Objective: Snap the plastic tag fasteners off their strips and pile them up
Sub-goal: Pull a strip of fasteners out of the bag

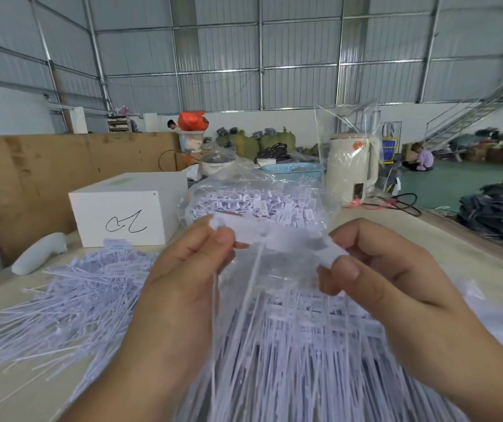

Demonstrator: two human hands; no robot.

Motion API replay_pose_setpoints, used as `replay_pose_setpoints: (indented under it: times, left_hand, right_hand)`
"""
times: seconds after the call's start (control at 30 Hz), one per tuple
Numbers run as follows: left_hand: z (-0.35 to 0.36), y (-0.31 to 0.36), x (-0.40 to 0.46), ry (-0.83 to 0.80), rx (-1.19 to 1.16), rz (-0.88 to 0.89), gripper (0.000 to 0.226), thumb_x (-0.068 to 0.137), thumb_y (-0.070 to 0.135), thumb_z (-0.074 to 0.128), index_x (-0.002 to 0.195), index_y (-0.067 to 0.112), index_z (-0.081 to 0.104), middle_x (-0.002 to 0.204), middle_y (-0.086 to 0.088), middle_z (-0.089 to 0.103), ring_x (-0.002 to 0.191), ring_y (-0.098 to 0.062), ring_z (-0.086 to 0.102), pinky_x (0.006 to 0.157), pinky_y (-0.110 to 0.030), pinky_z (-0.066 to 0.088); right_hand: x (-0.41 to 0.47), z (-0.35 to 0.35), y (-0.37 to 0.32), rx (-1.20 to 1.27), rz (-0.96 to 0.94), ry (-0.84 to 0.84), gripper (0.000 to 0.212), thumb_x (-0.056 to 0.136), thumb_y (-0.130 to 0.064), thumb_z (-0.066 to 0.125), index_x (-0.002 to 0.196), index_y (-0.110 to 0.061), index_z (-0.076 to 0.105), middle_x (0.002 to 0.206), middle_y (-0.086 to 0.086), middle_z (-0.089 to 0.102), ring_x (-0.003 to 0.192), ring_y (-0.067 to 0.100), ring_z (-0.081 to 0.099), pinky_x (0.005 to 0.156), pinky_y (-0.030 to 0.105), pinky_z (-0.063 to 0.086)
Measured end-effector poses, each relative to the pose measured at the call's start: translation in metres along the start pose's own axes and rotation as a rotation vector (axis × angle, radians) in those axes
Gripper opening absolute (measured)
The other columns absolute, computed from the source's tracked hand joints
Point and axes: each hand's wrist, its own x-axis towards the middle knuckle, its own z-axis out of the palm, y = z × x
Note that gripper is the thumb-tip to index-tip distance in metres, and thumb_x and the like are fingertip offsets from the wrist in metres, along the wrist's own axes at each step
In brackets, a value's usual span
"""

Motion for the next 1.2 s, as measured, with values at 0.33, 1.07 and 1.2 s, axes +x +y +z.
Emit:
replay_pose_setpoints:
  times: [0.33, 1.07, 1.2]
  left_hand:
    - [0.004, 0.009, -0.003, 0.049, 0.101, 0.277, 0.021, 0.083, 0.031, 0.057, 0.071, 0.027, 0.074, 0.067, 0.006, 0.067, 0.059, -0.009, 0.059, 0.065, -0.026, 0.048]
    - [-0.016, -0.034, 0.003, -0.348, 1.074, 0.307, 0.038, 0.069, 0.054, 0.073, 0.098, 0.041, 0.054, 0.097, 0.019, 0.054, 0.098, 0.0, 0.054, 0.083, -0.014, 0.041]
    - [-0.025, -0.038, 0.007, -0.374, 1.354, 0.435, 0.035, 0.084, 0.055, 0.058, 0.109, 0.031, 0.062, 0.104, 0.016, 0.049, 0.101, 0.002, 0.039, 0.09, 0.0, 0.023]
  right_hand:
    - [0.0, 0.009, 0.01, -0.04, 0.143, -0.053, 0.027, 0.082, -0.053, 0.059, 0.1, -0.034, 0.063, 0.091, -0.006, 0.064, 0.084, 0.028, 0.06, 0.08, 0.051, 0.05]
    - [0.006, -0.003, -0.016, 0.121, -0.107, 0.231, 0.029, 0.072, -0.048, 0.076, 0.087, -0.024, 0.071, 0.06, 0.015, 0.06, 0.053, 0.034, 0.061, 0.05, 0.014, 0.046]
    - [0.004, -0.001, -0.015, 0.089, -0.102, 0.228, 0.029, 0.076, -0.052, 0.073, 0.086, -0.025, 0.069, 0.053, 0.002, 0.051, 0.043, 0.023, 0.048, 0.044, 0.024, 0.041]
